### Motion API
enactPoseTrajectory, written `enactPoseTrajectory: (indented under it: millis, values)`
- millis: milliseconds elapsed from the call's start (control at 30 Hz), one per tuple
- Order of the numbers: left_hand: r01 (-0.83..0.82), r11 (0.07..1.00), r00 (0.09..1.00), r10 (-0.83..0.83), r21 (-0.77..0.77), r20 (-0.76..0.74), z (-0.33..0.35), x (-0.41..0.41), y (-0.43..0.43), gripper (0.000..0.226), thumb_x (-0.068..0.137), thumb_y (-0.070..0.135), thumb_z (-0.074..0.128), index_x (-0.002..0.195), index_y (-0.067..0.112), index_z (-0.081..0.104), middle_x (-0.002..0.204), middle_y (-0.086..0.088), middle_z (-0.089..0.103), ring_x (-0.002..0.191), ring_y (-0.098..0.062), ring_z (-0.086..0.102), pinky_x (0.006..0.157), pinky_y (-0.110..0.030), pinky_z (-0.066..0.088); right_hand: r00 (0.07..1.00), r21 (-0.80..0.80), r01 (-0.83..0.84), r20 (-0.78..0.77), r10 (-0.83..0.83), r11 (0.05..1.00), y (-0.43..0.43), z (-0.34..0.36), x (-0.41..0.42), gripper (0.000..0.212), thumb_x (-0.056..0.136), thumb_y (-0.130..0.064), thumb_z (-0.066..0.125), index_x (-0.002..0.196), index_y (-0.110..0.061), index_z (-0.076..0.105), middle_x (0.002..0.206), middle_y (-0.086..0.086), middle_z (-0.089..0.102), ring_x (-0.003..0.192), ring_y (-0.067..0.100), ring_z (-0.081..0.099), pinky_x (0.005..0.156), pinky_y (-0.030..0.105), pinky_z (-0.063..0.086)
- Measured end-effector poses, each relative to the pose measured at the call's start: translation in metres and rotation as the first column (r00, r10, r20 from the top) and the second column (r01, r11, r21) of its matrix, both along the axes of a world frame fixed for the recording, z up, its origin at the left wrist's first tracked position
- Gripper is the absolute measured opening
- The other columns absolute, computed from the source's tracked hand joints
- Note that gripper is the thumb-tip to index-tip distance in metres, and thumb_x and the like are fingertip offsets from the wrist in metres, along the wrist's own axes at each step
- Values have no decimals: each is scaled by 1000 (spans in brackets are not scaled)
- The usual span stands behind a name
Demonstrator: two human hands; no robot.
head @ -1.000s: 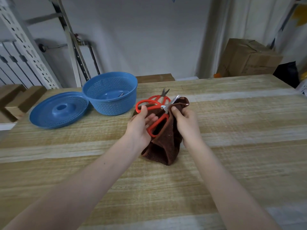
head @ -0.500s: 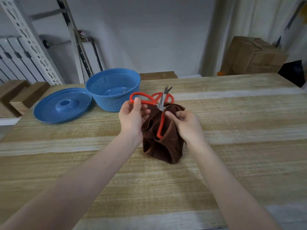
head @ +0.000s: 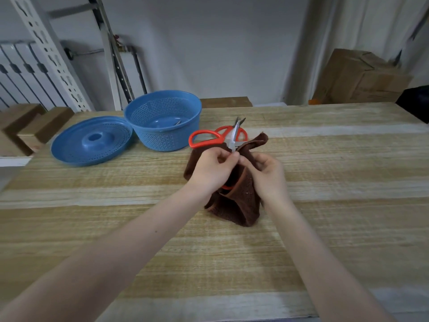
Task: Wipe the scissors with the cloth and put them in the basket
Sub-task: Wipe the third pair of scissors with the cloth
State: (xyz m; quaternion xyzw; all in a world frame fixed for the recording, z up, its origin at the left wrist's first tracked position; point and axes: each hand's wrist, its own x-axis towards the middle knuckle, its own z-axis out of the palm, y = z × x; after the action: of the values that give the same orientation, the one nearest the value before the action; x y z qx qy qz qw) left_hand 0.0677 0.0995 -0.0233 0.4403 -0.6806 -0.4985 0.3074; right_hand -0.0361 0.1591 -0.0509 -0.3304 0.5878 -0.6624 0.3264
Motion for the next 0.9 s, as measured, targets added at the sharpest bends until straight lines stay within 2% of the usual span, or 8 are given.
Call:
enactPoseTrajectory:
  millis: [100,233,367,467,600,667,767,900]
  values:
    - [-31,999,997,29,-23,-66,-2,4,1,19,96,22,58,80,13,64,75,4,61,72,-8,55,68,-22,43,999,-45,-13,50,15,999,3,0,3,11,91,-10,65,87,-15,73,86,7,75,83,21,70,77,33,56]
    - [-43,998,981,52,49,-184,-6,4,2,22,97,16,56,76,14,60,72,-1,60,70,-13,55,67,-25,44,992,-51,-26,121,32,998,7,3,4,16,92,-9,61,82,-10,72,78,10,70,77,25,63,73,34,52]
    - [-30,999,990,35,38,-137,-4,8,-1,21,99,16,52,80,12,59,73,-4,61,69,-15,56,67,-27,45,979,-43,-51,196,58,998,12,3,1,16,94,-9,57,86,-8,71,75,5,72,69,17,68,67,26,56]
    - [-76,996,986,81,38,-146,0,13,-9,23,102,14,42,80,13,49,76,-7,65,63,-18,59,61,-27,48,939,-36,86,336,-69,996,18,3,-10,21,96,-9,54,82,-12,69,69,0,73,66,13,70,64,24,59]
    - [-71,980,997,70,-185,-14,-4,21,-21,18,100,16,47,83,12,52,63,-1,57,55,-13,48,63,-31,39,891,-51,246,405,-205,968,26,11,-31,45,99,-18,52,60,-25,73,64,-6,69,66,13,66,79,35,56]
    - [-40,963,999,45,-265,10,-6,24,-24,11,97,11,49,87,9,54,52,7,49,48,-7,43,62,-31,37,925,-58,229,324,-199,972,26,15,-33,37,99,-22,51,69,-22,72,72,0,65,76,21,61,83,40,52]
    - [-6,916,996,40,-402,77,-3,25,-21,9,94,6,53,86,11,54,55,7,56,54,-5,49,65,-31,40,950,-10,204,245,-195,979,24,15,-37,27,99,-23,52,78,-16,66,78,6,61,83,27,57,79,39,52]
    - [50,854,994,6,-518,106,1,29,-17,6,92,5,56,94,11,56,70,-5,67,72,-21,61,72,-34,45,942,60,134,302,-146,989,25,11,-37,25,98,-23,55,78,-19,71,77,4,70,79,24,67,87,43,54]
